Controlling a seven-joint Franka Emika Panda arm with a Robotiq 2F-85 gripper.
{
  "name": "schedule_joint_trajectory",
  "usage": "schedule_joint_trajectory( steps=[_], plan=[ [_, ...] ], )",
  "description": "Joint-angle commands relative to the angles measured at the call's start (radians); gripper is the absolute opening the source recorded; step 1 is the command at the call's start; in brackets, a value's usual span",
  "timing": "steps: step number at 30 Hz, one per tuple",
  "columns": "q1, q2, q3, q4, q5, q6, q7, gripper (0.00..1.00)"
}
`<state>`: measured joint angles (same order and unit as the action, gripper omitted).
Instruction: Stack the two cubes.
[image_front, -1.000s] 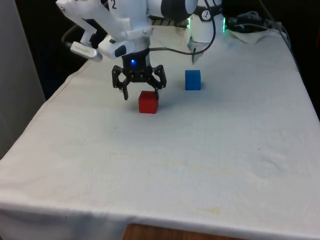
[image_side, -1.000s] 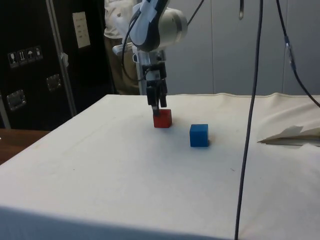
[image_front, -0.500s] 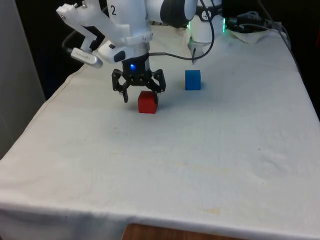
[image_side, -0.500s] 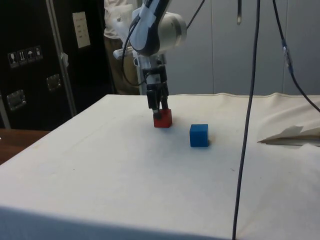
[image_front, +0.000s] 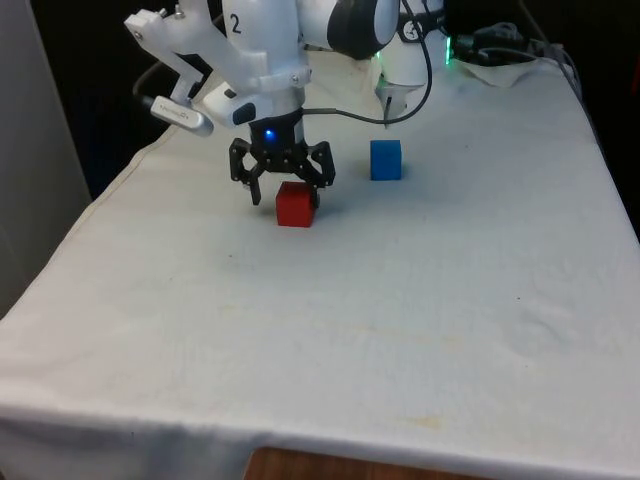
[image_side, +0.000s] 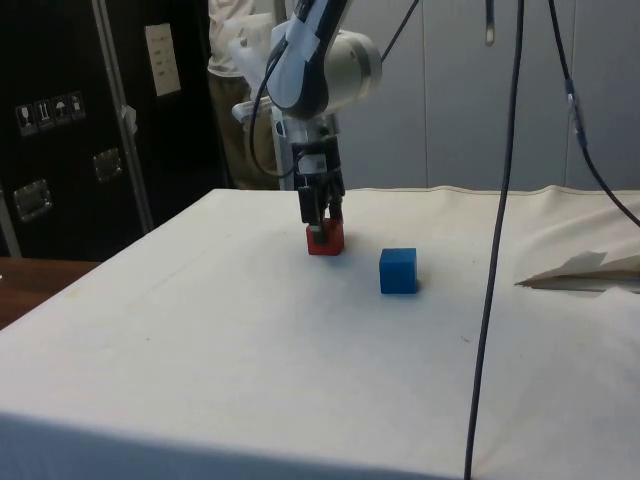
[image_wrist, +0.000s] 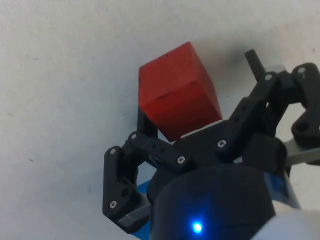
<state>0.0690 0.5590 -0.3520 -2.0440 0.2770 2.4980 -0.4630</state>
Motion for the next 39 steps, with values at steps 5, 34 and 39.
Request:
schedule_joint_trajectory(
  steps=[5, 34, 39],
  plan=[
    [0.003, -0.002, 0.000, -0.004, 0.000, 0.007, 0.003, 1.00],
    [0.005, -0.013, -0.005, -0.001, -0.006, -0.011, 0.004, 0.00],
    [0.009, -0.040, -0.013, -0.001, -0.013, -0.031, 0.011, 0.00]
  ],
)
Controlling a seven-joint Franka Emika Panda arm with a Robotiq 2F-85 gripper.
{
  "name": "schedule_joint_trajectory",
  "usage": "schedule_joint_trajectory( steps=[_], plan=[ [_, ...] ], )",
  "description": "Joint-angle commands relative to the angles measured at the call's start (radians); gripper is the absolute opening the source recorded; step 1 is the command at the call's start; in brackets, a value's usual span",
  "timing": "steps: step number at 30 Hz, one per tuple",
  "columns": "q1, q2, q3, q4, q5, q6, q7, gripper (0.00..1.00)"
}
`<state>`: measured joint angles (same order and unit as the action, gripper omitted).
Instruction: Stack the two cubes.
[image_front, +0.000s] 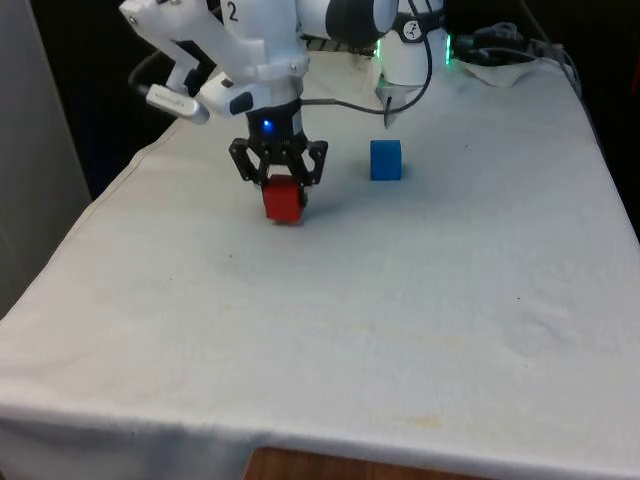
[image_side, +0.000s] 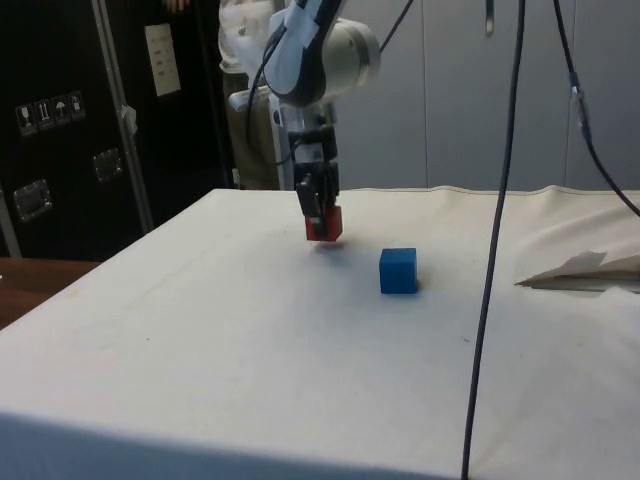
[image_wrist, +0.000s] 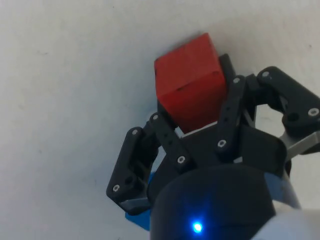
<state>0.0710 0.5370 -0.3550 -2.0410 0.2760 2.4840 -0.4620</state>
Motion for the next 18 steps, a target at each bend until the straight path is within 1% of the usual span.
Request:
schedule_joint_trajectory(
  steps=[1, 7, 8, 9, 13, 15, 16, 17, 18],
  plan=[
    [0.008, -0.023, -0.011, -0.004, -0.014, -0.022, 0.011, 0.00],
    [0.008, -0.073, -0.018, 0.003, -0.023, -0.068, 0.027, 0.00],
    [0.000, -0.070, -0.008, 0.000, -0.008, -0.056, 0.011, 0.00],
    [0.008, -0.079, -0.019, 0.004, -0.024, -0.074, 0.029, 0.00],
    [0.008, -0.099, -0.023, 0.017, -0.033, -0.106, 0.045, 0.00],
    [0.008, -0.102, -0.023, 0.019, -0.036, -0.112, 0.049, 0.00],
    [0.000, -0.105, -0.014, 0.020, -0.028, -0.110, 0.040, 0.00],
    [0.007, -0.110, -0.024, 0.024, -0.045, -0.125, 0.058, 0.00],
    [0.007, -0.115, -0.024, 0.025, -0.048, -0.131, 0.061, 0.00]
  ],
)
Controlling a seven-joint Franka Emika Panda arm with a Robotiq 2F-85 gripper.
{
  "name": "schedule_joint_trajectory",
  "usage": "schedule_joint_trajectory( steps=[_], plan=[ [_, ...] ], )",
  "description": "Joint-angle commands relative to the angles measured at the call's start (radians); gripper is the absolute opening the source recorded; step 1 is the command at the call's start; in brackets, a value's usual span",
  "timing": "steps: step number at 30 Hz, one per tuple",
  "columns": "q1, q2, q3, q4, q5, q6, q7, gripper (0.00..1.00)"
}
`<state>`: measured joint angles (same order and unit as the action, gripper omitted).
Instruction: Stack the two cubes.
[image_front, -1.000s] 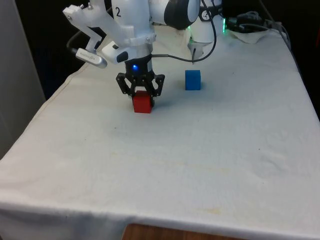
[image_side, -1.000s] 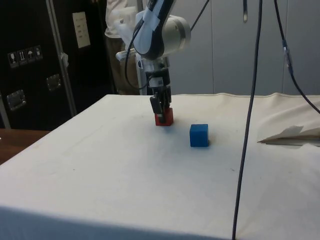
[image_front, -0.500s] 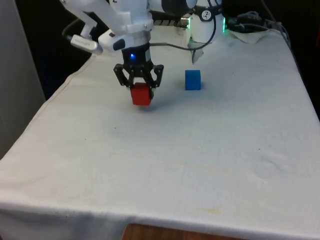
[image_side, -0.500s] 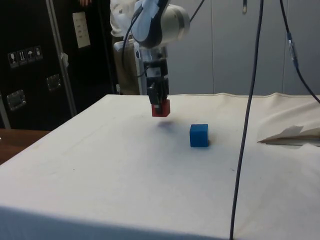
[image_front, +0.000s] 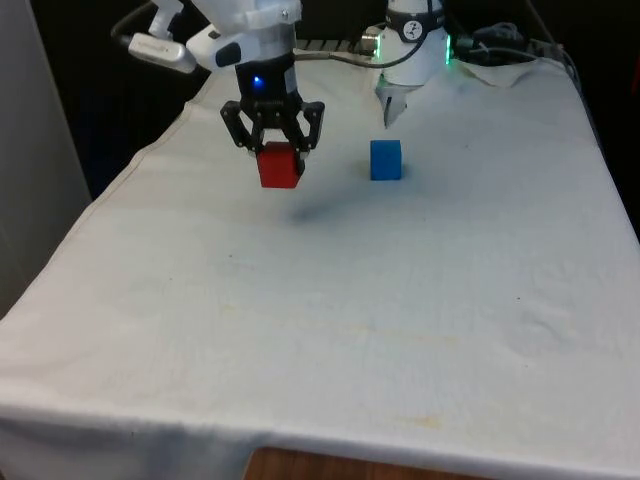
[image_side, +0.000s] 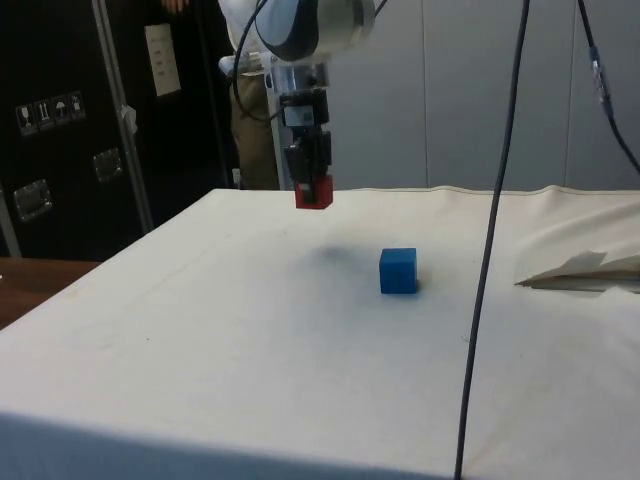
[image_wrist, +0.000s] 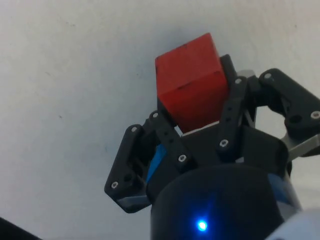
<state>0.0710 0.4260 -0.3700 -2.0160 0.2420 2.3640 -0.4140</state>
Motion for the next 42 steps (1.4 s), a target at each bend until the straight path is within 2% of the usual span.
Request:
schedule_joint_trajectory(
  steps=[1, 4, 5, 6, 13, 14, 15, 22, 23, 24, 29, 30, 31, 39, 40, 42],
  plan=[
    [0.007, -0.008, -0.009, 0.002, -0.017, -0.016, 0.015, 0.00],
    [0.007, -0.027, -0.011, 0.007, -0.028, -0.044, 0.026, 0.00],
    [0.000, -0.025, -0.003, 0.006, -0.014, -0.034, 0.013, 0.00],
    [0.007, -0.032, -0.011, 0.009, -0.031, -0.051, 0.028, 0.00],
    [0.007, -0.064, -0.010, 0.020, -0.050, -0.112, 0.046, 0.00],
    [0.001, -0.058, -0.004, 0.018, -0.036, -0.095, 0.032, 0.00],
    [0.007, -0.067, -0.010, 0.022, -0.052, -0.121, 0.048, 0.00],
    [0.010, -0.111, -0.010, 0.020, -0.075, -0.185, 0.063, 0.00],
    [0.004, -0.099, -0.004, 0.027, -0.059, -0.178, 0.052, 0.00],
    [0.010, -0.118, -0.010, 0.018, -0.078, -0.193, 0.064, 0.00],
    [0.011, -0.176, -0.010, -0.017, -0.102, -0.213, 0.075, 0.00],
    [0.004, -0.165, -0.005, -0.008, -0.089, -0.216, 0.063, 0.00],
    [0.011, -0.186, -0.009, -0.025, -0.107, -0.215, 0.077, 0.00],
    [0.015, -0.267, -0.006, -0.091, -0.150, -0.218, 0.104, 0.00],
    [0.011, -0.269, -0.003, -0.094, -0.140, -0.219, 0.095, 0.00],
    [0.017, -0.290, -0.005, -0.110, -0.165, -0.220, 0.115, 0.00]
  ],
)
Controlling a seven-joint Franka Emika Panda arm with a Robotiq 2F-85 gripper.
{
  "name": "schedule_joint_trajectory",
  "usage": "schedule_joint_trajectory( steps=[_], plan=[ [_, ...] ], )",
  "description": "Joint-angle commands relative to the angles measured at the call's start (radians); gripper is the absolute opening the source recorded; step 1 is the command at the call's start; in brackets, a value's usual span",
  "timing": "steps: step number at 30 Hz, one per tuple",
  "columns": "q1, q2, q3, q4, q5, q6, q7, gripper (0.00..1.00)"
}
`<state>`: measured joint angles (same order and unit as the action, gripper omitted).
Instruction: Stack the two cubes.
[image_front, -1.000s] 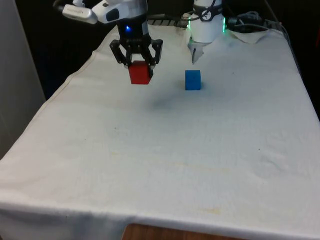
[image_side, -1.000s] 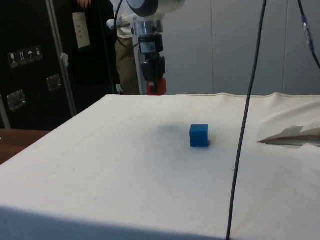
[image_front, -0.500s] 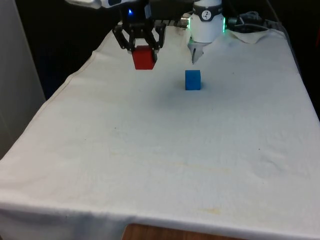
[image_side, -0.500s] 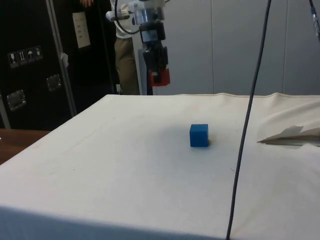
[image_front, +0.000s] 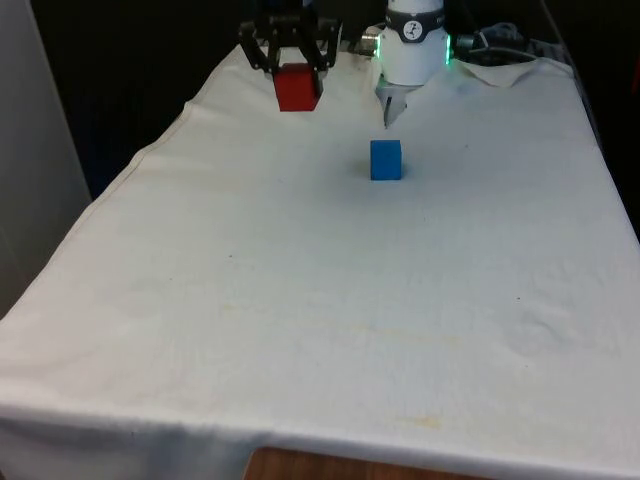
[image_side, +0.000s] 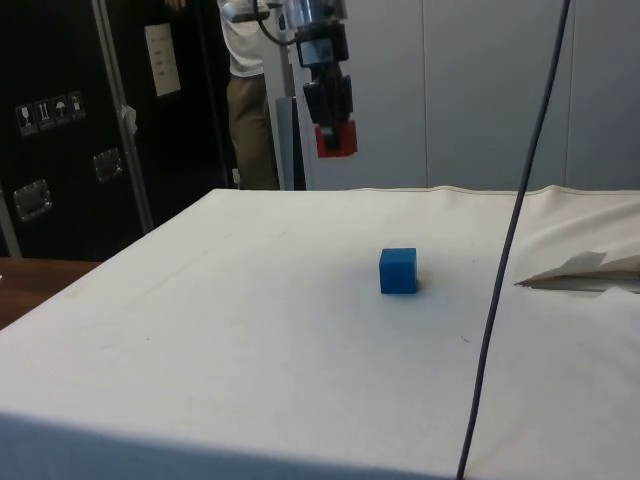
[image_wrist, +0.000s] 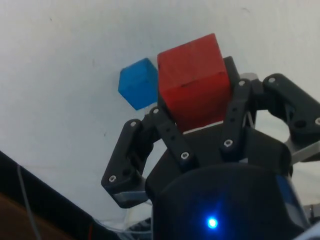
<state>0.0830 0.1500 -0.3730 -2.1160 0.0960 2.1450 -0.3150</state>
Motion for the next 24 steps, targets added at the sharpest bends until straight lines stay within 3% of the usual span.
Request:
schedule_joint_trajectory(
  steps=[1, 6, 7, 8, 14, 17, 24],
  plan=[
    [0.006, -0.022, -0.001, -0.017, -0.025, -0.002, 0.021, 0.00],
    [0.008, -0.057, 0.005, -0.050, -0.055, 0.001, 0.044, 0.00],
    [0.004, -0.048, 0.006, -0.041, -0.035, -0.004, 0.026, 0.00],
    [0.008, -0.070, 0.008, -0.064, -0.068, 0.003, 0.054, 0.00],
    [0.012, -0.115, 0.019, -0.112, -0.109, 0.008, 0.091, 0.00],
    [0.009, -0.119, 0.023, -0.120, -0.101, 0.002, 0.084, 0.00],
    [0.007, -0.159, 0.022, -0.195, -0.116, 0.059, 0.092, 0.00]
  ],
)
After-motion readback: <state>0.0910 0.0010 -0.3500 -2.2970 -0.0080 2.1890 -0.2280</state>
